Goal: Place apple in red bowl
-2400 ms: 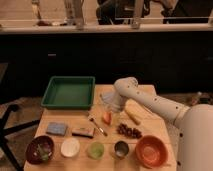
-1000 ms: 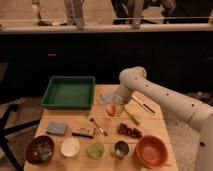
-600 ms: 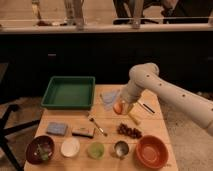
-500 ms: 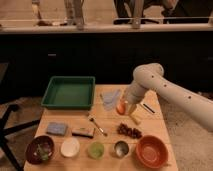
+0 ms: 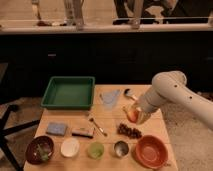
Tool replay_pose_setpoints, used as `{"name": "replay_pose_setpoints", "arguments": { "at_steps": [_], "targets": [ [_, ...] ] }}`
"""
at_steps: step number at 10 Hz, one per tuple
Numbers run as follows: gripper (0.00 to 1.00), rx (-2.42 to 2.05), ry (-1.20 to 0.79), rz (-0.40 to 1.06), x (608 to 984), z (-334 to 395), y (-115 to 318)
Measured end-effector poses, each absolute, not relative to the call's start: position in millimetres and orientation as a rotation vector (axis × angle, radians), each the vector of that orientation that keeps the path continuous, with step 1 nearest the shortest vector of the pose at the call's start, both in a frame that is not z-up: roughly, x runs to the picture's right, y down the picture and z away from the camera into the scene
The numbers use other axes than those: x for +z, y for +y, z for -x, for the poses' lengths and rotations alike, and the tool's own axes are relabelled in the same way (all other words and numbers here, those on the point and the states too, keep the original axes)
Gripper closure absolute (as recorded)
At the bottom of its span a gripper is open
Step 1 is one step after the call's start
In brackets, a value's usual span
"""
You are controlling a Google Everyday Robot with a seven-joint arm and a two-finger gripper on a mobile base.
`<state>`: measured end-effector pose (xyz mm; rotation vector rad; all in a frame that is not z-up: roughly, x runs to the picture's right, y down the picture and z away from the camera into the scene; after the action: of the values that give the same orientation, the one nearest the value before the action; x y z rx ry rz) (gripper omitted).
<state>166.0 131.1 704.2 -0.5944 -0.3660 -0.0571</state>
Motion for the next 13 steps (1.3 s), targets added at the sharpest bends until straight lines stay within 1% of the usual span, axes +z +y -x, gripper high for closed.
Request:
{"name": "replay_pose_setpoints", "arguments": {
  "at_steps": [2, 5, 13],
  "targets": [
    [1.00, -0.031, -0.363, 0.599, 690.8, -184.8, 147.6],
    [1.00, 0.017, -0.355, 0.604, 686.7, -206.3, 158.1],
    [1.00, 0.021, -0.352, 0.609, 688.7, -205.5, 160.0]
  ]
}}
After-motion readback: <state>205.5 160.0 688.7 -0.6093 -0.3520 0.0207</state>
